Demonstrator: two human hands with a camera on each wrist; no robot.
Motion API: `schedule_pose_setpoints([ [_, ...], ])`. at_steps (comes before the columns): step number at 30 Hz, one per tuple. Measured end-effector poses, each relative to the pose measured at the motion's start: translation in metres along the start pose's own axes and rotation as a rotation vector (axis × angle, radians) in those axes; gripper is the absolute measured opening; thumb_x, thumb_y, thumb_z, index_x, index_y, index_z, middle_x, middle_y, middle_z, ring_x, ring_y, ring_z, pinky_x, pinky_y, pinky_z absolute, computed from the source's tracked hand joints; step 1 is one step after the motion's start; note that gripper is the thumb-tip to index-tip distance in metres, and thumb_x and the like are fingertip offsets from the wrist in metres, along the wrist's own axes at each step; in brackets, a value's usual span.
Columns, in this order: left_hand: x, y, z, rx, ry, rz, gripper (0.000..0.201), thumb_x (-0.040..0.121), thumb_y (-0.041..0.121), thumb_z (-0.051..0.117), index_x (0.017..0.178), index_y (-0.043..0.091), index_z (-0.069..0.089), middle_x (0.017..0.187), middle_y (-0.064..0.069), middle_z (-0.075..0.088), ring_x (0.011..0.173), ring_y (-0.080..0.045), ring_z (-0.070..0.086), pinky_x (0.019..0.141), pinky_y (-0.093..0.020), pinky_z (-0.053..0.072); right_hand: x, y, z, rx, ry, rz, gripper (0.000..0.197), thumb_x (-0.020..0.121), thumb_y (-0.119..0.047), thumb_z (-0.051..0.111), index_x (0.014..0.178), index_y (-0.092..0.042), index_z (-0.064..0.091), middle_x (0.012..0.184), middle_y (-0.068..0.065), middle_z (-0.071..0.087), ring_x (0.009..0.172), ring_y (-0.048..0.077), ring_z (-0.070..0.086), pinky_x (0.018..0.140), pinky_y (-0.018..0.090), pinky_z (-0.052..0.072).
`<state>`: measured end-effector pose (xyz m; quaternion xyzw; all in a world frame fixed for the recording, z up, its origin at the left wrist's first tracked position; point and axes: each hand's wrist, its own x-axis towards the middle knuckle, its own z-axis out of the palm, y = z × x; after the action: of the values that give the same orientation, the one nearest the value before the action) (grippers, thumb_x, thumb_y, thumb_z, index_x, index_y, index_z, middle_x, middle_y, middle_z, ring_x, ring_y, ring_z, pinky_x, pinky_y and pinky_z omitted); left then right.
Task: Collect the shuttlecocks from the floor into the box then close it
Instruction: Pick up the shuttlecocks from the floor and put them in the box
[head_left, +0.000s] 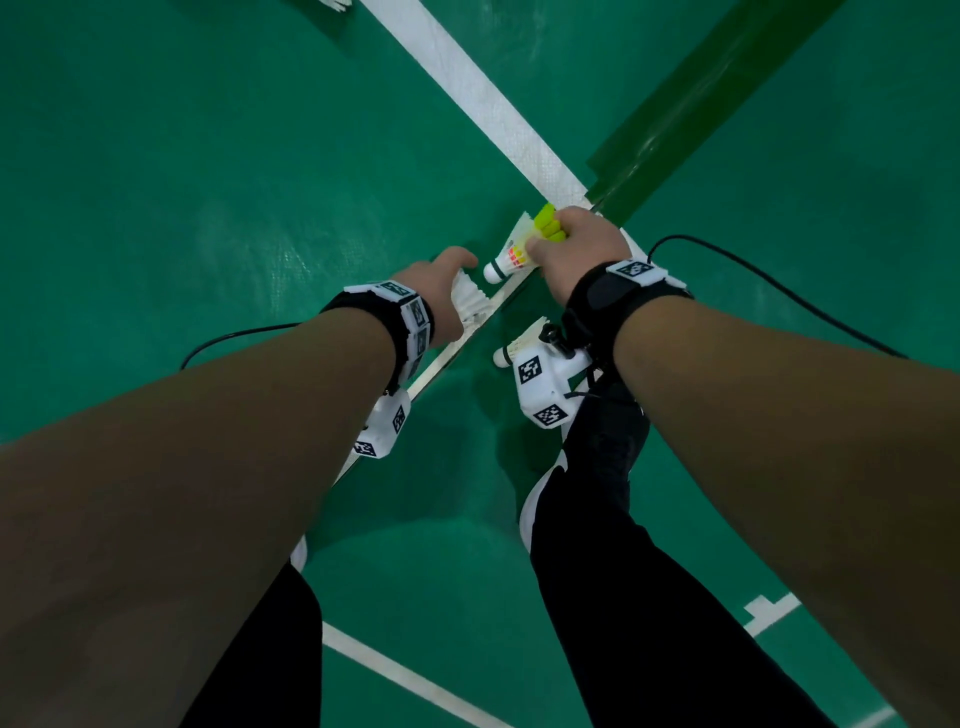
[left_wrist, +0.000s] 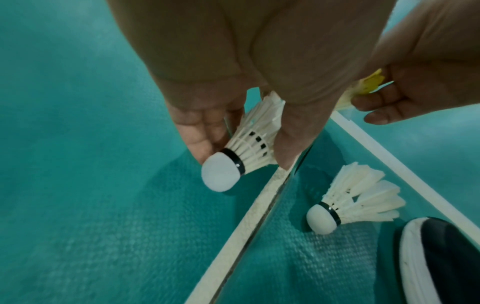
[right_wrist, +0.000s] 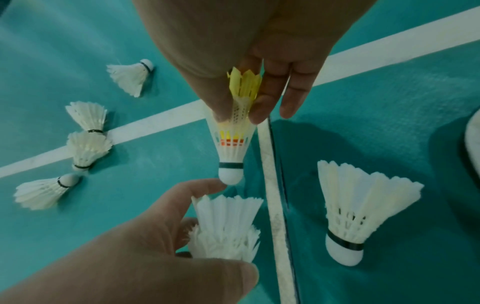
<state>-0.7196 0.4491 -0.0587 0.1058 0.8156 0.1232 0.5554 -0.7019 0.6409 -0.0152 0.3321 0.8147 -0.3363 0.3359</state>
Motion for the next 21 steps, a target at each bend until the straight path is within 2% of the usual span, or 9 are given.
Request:
schedule_pose_setpoints([
  [4,-0.003,0.003,-0.008,-0.099,0.080,0.058,0.089,0.084,0.012,0.077,0.154,0.035,0.029,0.107,-0.002,0.062,0.071,-0.015,0.059,0.053,-0.028,0.045,-0.005,-0.018,0.004,-0.034,-0.122,-0.085,0.017,0.092,-0.035,0.072,0.083,-0.025,0.062,0.078,-0.005,0.062,0.069,0.012,0.057,0.058,0.028,0.039],
  [7,-0.003,0.002,-0.008,-0.174,0.129,0.063,0.106,0.075,0.010,0.079,0.158,0.040,0.019,0.115,-0.005,0.062,0.078,-0.023,0.064,0.057,-0.030,0.048,-0.015,-0.024,0.013,-0.060,-0.191,-0.116,0.015,0.092,-0.034,0.073,0.084,-0.023,0.066,0.074,-0.005,0.063,0.065,0.012,0.056,0.057,0.027,0.040],
  [10,-0.008,-0.003,-0.007,-0.151,0.121,0.060,0.128,0.071,0.008,0.081,0.159,0.053,0.000,0.131,-0.009,0.055,0.085,-0.028,0.067,0.071,-0.041,0.060,-0.021,-0.025,0.021,-0.013,-0.209,-0.113,0.016,0.097,-0.035,0.069,0.094,-0.020,0.074,0.086,0.002,0.073,0.076,0.019,0.063,0.066,0.029,0.045],
  [12,-0.012,-0.007,-0.006,-0.073,0.115,0.078,0.130,0.073,0.010,0.081,0.154,0.062,-0.006,0.139,-0.012,0.050,0.084,-0.028,0.068,0.075,-0.045,0.062,-0.023,-0.026,0.023,0.011,-0.244,-0.092,0.016,0.100,-0.033,0.065,0.099,-0.021,0.076,0.094,0.005,0.075,0.084,0.022,0.066,0.069,0.030,0.046],
  [14,-0.014,-0.012,-0.004,-0.002,0.097,0.096,0.122,0.075,0.015,0.082,0.153,0.062,0.001,0.139,-0.011,0.051,0.084,-0.028,0.068,0.076,-0.043,0.062,-0.024,-0.024,0.024,0.035,-0.292,-0.056,0.013,0.100,-0.032,0.066,0.097,-0.025,0.076,0.097,0.003,0.076,0.091,0.021,0.070,0.077,0.031,0.052],
  [16,-0.014,-0.014,-0.002,0.018,0.074,0.107,0.109,0.075,0.021,0.084,0.152,0.054,0.015,0.133,-0.009,0.055,0.094,-0.031,0.067,0.084,-0.046,0.060,-0.026,-0.021,0.024,0.087,-0.317,-0.010,0.011,0.097,-0.032,0.070,0.097,-0.025,0.078,0.100,0.002,0.079,0.097,0.022,0.073,0.089,0.036,0.056],
  [18,-0.016,-0.014,0.000,0.017,0.068,0.114,0.101,0.074,0.022,0.085,0.151,0.046,0.023,0.128,-0.007,0.058,0.101,-0.032,0.066,0.089,-0.047,0.058,-0.029,-0.016,0.022,0.159,-0.324,0.033,0.010,0.095,-0.029,0.072,0.100,-0.024,0.080,0.105,0.003,0.080,0.099,0.021,0.075,0.085,0.034,0.057],
  [20,-0.017,-0.011,0.002,0.033,0.048,0.115,0.098,0.075,0.022,0.084,0.150,0.043,0.026,0.126,-0.006,0.059,0.099,-0.032,0.066,0.088,-0.047,0.058,-0.034,-0.012,0.017,0.265,-0.327,0.082,0.005,0.097,-0.025,0.072,0.099,-0.025,0.077,0.113,0.004,0.079,0.097,0.018,0.075,0.074,0.026,0.055],
  [21,-0.017,-0.009,0.003,0.038,0.039,0.119,0.097,0.076,0.022,0.084,0.151,0.043,0.026,0.126,-0.007,0.058,0.098,-0.032,0.066,0.088,-0.047,0.058,-0.036,-0.009,0.015,0.312,-0.334,0.106,0.003,0.098,-0.024,0.071,0.098,-0.026,0.074,0.118,0.004,0.077,0.098,0.018,0.074,0.074,0.026,0.056],
])
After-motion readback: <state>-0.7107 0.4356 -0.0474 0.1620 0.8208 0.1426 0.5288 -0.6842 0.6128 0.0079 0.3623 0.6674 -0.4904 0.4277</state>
